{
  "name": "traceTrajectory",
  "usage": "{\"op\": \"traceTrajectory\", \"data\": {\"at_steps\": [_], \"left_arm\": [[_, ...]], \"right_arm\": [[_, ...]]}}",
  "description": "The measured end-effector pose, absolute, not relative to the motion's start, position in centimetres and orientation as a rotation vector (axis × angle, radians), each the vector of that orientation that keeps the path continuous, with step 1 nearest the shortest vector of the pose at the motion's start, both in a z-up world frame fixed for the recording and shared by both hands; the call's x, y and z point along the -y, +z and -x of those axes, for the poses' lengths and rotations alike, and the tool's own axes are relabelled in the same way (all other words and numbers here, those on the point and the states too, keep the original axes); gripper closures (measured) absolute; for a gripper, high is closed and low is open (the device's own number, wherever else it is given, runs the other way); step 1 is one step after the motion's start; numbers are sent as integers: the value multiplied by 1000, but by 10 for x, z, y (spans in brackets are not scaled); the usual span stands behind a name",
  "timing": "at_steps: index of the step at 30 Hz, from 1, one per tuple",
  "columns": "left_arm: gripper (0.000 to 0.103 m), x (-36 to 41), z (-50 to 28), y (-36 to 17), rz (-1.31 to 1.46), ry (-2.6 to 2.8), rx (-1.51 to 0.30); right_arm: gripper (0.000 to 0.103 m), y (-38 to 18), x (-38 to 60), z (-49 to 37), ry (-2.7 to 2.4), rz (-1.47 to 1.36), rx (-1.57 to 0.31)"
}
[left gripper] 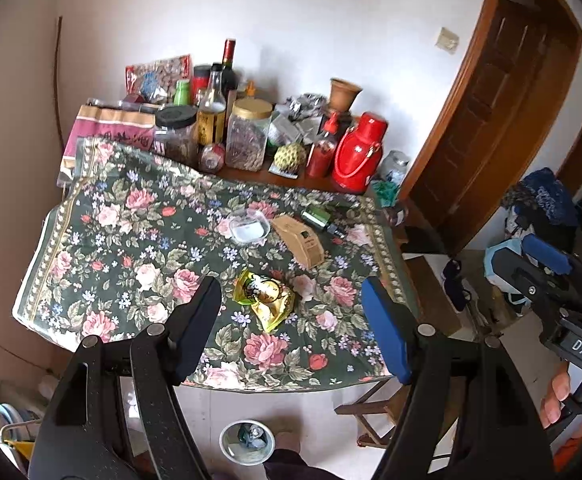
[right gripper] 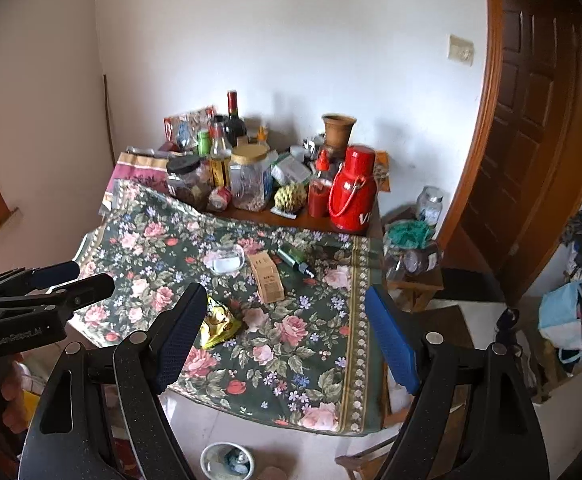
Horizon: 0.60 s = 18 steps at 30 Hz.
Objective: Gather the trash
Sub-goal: 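Grasp the brown paper snack box with the right gripper while the left gripper grasps the yellow snack bag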
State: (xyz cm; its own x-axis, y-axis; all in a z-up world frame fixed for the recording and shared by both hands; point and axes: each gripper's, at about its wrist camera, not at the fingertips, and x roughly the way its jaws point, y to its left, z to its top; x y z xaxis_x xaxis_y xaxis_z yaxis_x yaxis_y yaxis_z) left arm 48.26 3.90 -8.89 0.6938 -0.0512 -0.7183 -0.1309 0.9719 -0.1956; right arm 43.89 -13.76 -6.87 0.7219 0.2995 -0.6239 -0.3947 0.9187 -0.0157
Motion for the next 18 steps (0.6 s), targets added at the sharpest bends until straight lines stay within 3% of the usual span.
{"op": "traceTrajectory", "data": {"at_steps": [18], "left_arm": [[32,-136,-602,-178,252,17,-1029]], "right_arm": [[25,-184,66,-579,375,123,-1012]]}}
